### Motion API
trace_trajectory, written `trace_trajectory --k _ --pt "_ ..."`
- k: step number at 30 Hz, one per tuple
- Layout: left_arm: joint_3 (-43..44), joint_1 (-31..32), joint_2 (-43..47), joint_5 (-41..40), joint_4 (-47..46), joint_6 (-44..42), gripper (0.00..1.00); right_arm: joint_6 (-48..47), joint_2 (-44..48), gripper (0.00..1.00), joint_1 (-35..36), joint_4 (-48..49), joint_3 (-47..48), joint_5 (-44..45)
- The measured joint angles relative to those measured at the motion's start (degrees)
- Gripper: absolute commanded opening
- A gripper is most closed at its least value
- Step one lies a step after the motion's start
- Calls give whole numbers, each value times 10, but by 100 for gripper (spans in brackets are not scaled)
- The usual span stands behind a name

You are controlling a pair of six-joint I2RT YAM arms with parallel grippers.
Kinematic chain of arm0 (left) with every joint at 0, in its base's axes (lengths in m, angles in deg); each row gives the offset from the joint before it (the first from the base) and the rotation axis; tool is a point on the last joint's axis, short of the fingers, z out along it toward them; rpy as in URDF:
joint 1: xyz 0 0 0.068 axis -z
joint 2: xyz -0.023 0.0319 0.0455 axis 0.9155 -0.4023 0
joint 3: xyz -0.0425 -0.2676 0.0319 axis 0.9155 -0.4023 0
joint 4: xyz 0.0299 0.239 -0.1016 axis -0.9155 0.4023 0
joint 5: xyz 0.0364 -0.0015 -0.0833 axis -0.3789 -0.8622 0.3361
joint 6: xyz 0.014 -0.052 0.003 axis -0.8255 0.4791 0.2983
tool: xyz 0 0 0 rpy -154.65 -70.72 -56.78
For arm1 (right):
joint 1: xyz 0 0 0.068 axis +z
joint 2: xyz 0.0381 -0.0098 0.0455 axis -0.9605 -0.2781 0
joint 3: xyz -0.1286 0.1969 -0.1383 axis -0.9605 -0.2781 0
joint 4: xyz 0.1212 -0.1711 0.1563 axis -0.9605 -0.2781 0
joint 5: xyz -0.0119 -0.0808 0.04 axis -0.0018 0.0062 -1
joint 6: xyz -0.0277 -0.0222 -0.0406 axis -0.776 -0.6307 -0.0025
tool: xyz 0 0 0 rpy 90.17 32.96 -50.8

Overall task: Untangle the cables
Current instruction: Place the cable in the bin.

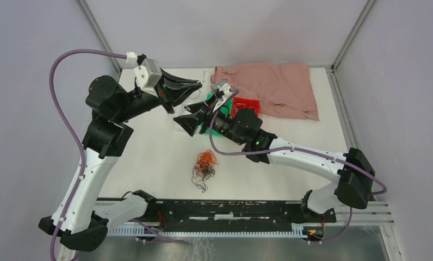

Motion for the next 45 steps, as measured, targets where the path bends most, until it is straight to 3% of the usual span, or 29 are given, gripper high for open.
trace_trajectory --k 12,16,20,23,26,29,31,40,45 --pt "-35 0 12 -3 -15 55 3 26 -5 55 0 80 -24 90" --pt "-47 0 18 -3 -16 55 3 20 4 38 0 88 -35 108" --pt "-51 0 21 -3 -16 55 3 12 17 14 -2 86 -41 118" --pt "-61 0 27 -10 -11 46 3 8 39 3 -4 63 -47 129" --pt "-75 0 34 -34 14 4 16 9 72 2 -12 7 -50 148" --pt "-90 0 35 -46 57 -48 42 14 101 0 -37 -62 -50 159" --pt "-93 0 30 -44 96 -77 54 21 114 1 -63 -112 -50 164" --pt "-71 0 -41 -5 294 -202 82 59 87 1 -216 -318 -51 169" --pt "-69 0 -30 -9 329 -234 84 52 28 1 -251 -390 -40 169"
